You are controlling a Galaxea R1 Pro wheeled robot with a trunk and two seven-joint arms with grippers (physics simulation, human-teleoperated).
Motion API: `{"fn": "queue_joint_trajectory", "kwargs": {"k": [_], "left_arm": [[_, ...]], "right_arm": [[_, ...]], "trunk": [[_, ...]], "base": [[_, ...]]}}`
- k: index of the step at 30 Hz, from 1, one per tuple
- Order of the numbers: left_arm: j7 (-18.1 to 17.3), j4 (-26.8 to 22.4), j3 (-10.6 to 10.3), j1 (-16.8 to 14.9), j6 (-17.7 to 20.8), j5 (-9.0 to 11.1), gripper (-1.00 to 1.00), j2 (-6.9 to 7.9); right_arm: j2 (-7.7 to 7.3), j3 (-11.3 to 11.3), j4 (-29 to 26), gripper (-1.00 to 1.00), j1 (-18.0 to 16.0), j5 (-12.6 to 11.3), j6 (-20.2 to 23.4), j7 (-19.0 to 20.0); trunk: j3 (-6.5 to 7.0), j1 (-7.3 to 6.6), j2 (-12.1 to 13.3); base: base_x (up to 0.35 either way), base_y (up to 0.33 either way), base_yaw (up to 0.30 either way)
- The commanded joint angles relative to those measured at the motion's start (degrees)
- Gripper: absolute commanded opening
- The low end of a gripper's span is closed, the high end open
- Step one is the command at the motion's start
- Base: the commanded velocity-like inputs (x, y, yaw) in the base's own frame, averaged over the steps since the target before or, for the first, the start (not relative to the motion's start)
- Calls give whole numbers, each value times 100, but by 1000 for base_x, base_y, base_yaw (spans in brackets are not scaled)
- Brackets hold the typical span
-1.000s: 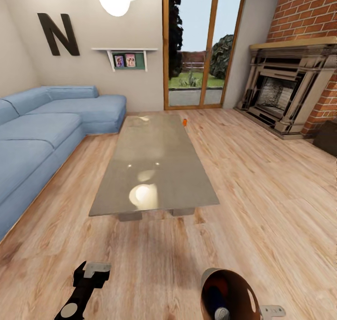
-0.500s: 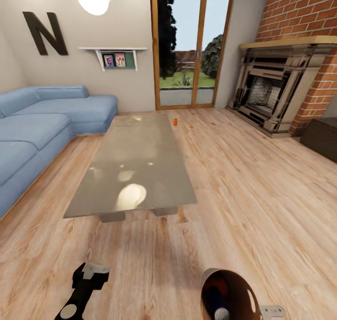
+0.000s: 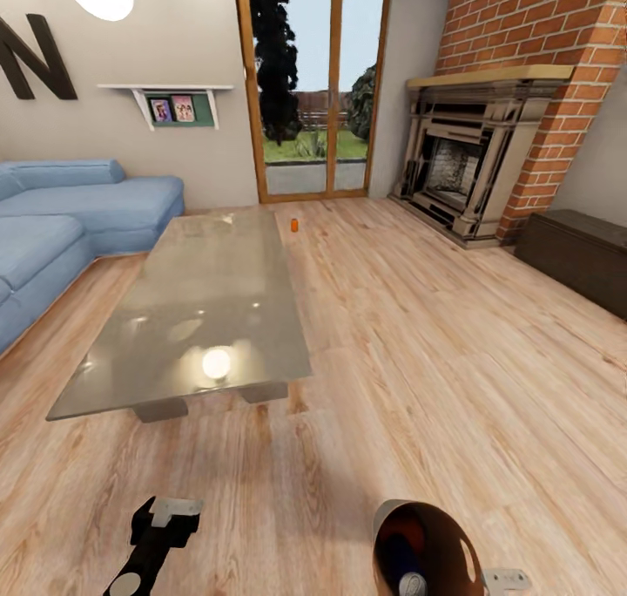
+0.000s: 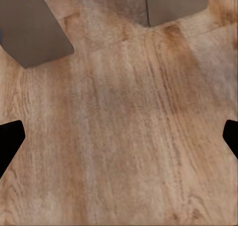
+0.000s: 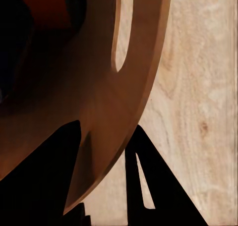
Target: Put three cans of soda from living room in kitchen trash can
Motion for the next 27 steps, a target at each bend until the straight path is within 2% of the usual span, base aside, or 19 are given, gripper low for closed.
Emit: {"fn": "queue_joint_trajectory", "kwargs": {"k": [1,10,27], "left_arm": [[0,1,0,0,-2,0,100,0],[0,1,0,-1,-9,0,100,0],[0,10,0,0,-9,0,100,0]], "right_arm": [[0,3,-6,-100,-3,-40,1,17],[34,3,-2,-100,-3,-40,1,7],[52,9,-2,-100,-3,-40,5,-30]], "trunk": [[0,0,0],[-1,0,0],[-54,0,0]], "base": [[0,-331,-26],[53,-327,-5],[150,-306,0]]}}
